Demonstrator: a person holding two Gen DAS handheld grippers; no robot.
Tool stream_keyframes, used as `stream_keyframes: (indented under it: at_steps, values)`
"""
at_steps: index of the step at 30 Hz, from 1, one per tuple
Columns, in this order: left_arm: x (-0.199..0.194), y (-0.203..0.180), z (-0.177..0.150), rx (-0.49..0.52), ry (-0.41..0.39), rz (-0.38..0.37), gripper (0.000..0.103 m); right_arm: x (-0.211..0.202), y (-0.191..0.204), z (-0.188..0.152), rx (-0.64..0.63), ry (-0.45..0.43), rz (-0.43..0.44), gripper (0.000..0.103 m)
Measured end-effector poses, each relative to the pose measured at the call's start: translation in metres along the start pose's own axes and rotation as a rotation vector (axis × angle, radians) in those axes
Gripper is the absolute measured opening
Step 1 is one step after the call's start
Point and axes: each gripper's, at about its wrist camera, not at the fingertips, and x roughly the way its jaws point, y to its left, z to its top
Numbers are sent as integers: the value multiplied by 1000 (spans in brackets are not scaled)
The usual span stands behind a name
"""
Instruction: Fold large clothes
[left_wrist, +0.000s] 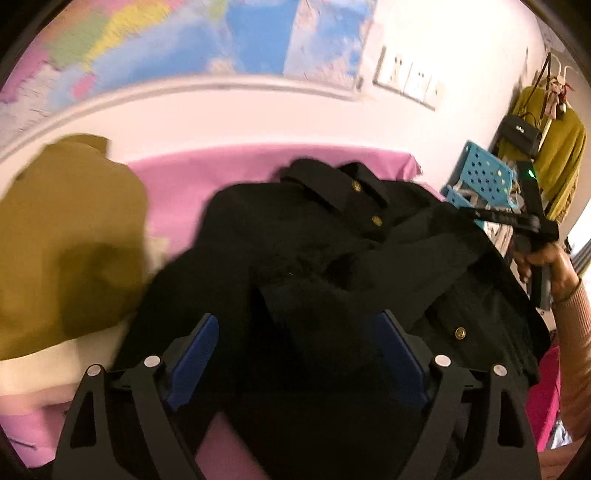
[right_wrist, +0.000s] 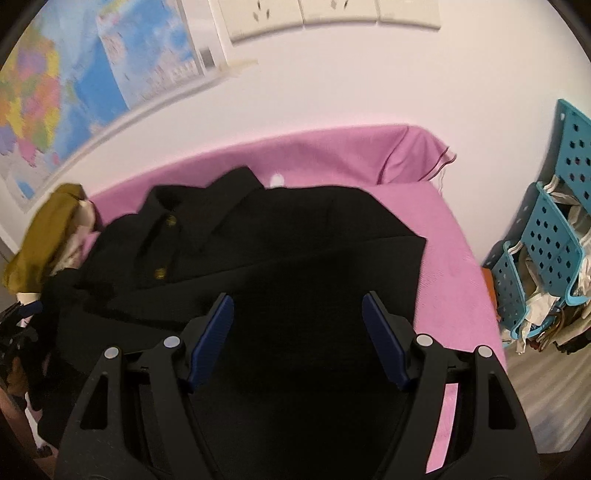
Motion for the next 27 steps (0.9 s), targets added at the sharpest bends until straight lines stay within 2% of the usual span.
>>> stream_keyframes:
  at_steps: [2,4,5,7,8,10,12,13,15,17,19,20,21,23,25,26,27]
  values:
    - [14,-8,2,32,20,-18,83,15,5,5,-20,36,-2,73]
    - [32,-15,1,55,61,-14,65,32,14,7,-63,76,-14,73]
    - [39,-17,1,60,78,0,61,37,17,7,-80,86,-22,74]
    - [49,-20,0,67,91,0,33,51,24,7,-122,104,-47,73]
    - [51,-23,1,69,85,-23,26,54,27,7,-140,99,-54,68]
    - [48,-28,4,87,55,-13,13,57,34,7,-186,83,-17,28]
    - [40,-32,8,101,11,2,9,54,37,10,-203,75,3,7]
    - [35,-33,11,102,-9,1,9,50,37,13,-198,59,7,3]
    - [22,-33,20,111,-63,18,8,35,35,20,-177,1,36,3]
    - [5,-33,29,121,-142,50,8,8,30,31,-134,-101,93,3]
    - [-6,-27,34,126,-203,80,10,-15,27,43,-105,-201,93,2]
    - [-7,-23,35,120,-202,83,12,-18,26,46,-96,-227,83,3]
    - [-2,-17,35,107,-183,82,15,-15,26,49,-92,-214,86,3]
    - [18,-5,34,75,-114,93,21,6,28,50,-89,-132,57,5]
    - [37,9,27,38,-30,102,22,31,29,42,-107,-32,25,8]
    - [42,11,24,32,-19,101,24,39,31,39,-113,-9,5,13]
    - [42,12,21,29,-22,100,26,46,33,34,-128,13,-22,30]
